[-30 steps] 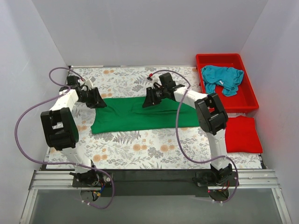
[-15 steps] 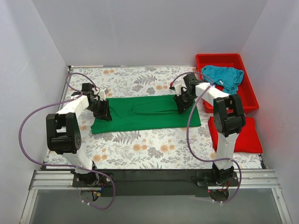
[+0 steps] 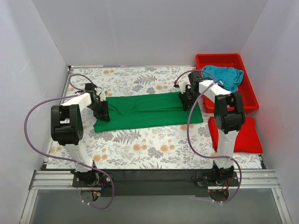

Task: Fold and stack the t-shirts
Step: Fold the tshirt

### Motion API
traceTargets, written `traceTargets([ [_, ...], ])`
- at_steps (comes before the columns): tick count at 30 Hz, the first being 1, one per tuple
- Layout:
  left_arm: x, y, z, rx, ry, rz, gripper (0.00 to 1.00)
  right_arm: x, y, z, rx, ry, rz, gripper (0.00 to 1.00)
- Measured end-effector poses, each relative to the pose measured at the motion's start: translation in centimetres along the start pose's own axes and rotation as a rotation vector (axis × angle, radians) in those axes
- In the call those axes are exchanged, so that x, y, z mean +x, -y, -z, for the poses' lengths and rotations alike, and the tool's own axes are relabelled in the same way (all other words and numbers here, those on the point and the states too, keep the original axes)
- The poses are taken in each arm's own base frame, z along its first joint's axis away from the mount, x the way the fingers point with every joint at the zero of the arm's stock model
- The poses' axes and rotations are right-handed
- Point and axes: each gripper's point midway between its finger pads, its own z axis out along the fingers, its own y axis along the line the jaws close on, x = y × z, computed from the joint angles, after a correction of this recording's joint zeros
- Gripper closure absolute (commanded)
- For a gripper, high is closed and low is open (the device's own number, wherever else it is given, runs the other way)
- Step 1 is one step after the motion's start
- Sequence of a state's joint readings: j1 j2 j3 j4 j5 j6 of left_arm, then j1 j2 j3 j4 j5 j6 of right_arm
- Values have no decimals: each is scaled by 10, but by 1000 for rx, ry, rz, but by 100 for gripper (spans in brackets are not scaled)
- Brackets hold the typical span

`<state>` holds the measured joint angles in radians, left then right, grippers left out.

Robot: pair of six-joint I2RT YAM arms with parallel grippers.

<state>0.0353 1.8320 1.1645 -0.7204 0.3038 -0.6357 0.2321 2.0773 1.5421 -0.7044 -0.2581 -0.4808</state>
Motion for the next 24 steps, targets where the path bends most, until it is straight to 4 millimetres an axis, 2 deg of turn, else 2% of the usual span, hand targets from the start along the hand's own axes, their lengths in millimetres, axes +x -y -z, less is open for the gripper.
traceTargets([
  [2,-11,-2,-3,-4,0,0,80,2,1,0,7,-4,17,71],
  [5,-37,-5,-8,-15,21,-12,81,5,0,0,19,-3,50,70],
  [9,-99,-12,-19,-28,85,-53,78,11,-17,0,9,-15,109,68],
  [11,-143,-17,-27,-38,147,-88,74,16,-39,0,-40,-34,139,66],
  [15,-225,-18,-28,-36,299,-144,69,29,-102,5,-227,-89,165,66],
  [17,-237,-14,-19,-20,335,-146,67,26,-115,14,-280,-92,156,67],
  [18,-240,-9,-10,-6,352,-148,67,21,-113,19,-279,-83,148,67],
  [20,-245,-1,9,17,395,-151,66,8,-97,29,-245,-44,140,70],
  [24,-226,22,48,68,423,-145,66,-6,-64,40,-140,-14,150,74],
])
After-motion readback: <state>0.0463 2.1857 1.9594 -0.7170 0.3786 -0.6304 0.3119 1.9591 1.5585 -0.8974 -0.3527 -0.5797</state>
